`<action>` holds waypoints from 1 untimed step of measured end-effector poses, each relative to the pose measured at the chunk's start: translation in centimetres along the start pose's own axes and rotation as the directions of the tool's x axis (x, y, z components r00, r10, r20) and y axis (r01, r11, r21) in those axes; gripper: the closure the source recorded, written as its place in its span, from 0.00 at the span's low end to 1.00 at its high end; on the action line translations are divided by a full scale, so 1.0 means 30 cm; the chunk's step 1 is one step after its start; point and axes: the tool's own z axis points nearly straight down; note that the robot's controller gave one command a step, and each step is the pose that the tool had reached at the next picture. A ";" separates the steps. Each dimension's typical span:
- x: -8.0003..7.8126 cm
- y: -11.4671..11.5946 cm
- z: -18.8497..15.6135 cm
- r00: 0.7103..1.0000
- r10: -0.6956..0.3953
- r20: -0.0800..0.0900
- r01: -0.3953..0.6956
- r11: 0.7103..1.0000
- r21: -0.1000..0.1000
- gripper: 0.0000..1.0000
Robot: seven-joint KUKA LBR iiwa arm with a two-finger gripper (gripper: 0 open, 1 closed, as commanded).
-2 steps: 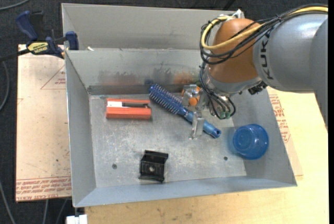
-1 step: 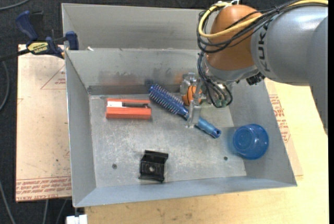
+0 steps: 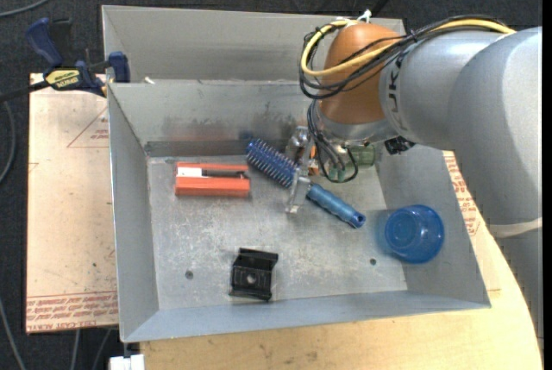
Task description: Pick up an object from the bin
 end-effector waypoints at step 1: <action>0.067 0.002 0.027 1.000 0.018 0.008 -0.018 1.000 -0.004 1.00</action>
Offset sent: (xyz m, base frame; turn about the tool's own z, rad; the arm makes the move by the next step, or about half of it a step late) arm 0.0000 0.0000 0.0000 0.0000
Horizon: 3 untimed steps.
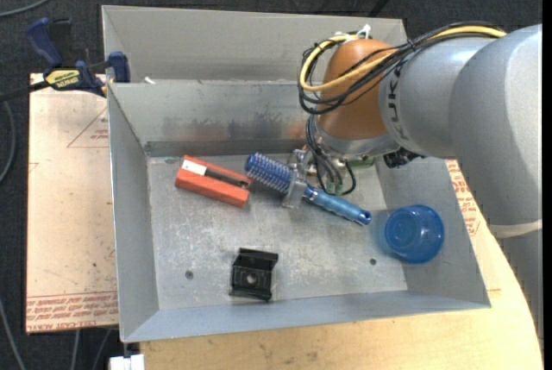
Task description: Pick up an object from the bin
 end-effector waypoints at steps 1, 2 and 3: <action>0.000 0.000 0.000 1.000 0.000 0.000 0.000 1.000 0.000 1.00; 0.001 0.000 -0.003 1.000 0.000 -0.001 0.000 1.000 0.000 1.00; 0.003 -0.001 -0.021 1.000 0.000 -0.003 0.000 1.000 0.000 1.00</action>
Offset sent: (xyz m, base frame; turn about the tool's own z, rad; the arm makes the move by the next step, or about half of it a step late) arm -0.0001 0.0001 0.0106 0.0000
